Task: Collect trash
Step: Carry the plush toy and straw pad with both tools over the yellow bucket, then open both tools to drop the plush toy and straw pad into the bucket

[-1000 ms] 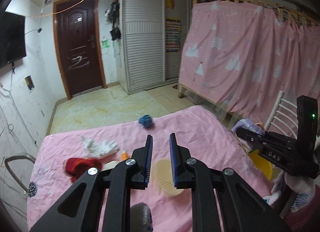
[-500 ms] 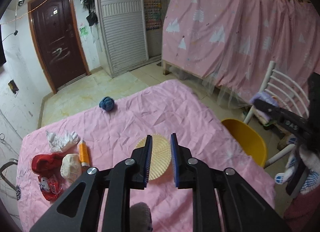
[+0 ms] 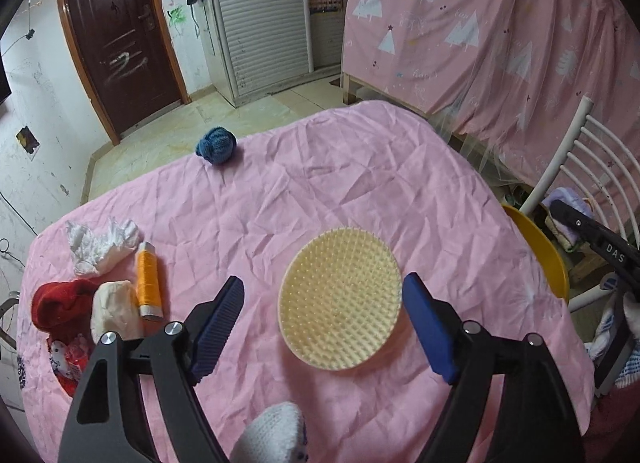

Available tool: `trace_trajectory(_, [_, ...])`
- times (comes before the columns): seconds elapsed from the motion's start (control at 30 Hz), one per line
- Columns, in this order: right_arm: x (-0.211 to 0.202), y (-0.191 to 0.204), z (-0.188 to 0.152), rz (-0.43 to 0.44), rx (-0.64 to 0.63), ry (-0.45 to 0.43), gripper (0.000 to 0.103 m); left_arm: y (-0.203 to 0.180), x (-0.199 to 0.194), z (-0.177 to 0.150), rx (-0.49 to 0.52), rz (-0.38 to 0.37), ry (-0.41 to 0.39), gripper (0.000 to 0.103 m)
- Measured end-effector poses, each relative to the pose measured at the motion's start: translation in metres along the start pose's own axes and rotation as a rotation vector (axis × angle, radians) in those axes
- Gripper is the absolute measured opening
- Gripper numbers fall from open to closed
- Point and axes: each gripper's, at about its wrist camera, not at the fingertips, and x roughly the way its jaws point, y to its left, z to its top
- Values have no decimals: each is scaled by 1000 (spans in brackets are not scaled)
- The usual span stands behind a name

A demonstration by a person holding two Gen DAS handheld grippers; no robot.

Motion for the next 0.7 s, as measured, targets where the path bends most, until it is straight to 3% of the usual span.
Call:
trace_trajectory(0.1, [6, -4, -1, -3, 7, 15, 25, -5, 4, 0, 14, 1, 10, 71])
trace_trajectory(0.23, [11, -8, -5, -3, 11, 30, 33, -12, 9, -1, 20, -12, 20, 46])
trace_trajectory(0.3, [12, -10, -6, 0, 16, 32, 45, -16, 8, -1, 35, -4, 10, 45])
trace_trajectory(0.7, [4, -29, -1, 14, 71, -3, 54, -44, -22, 14, 53, -67, -68, 42])
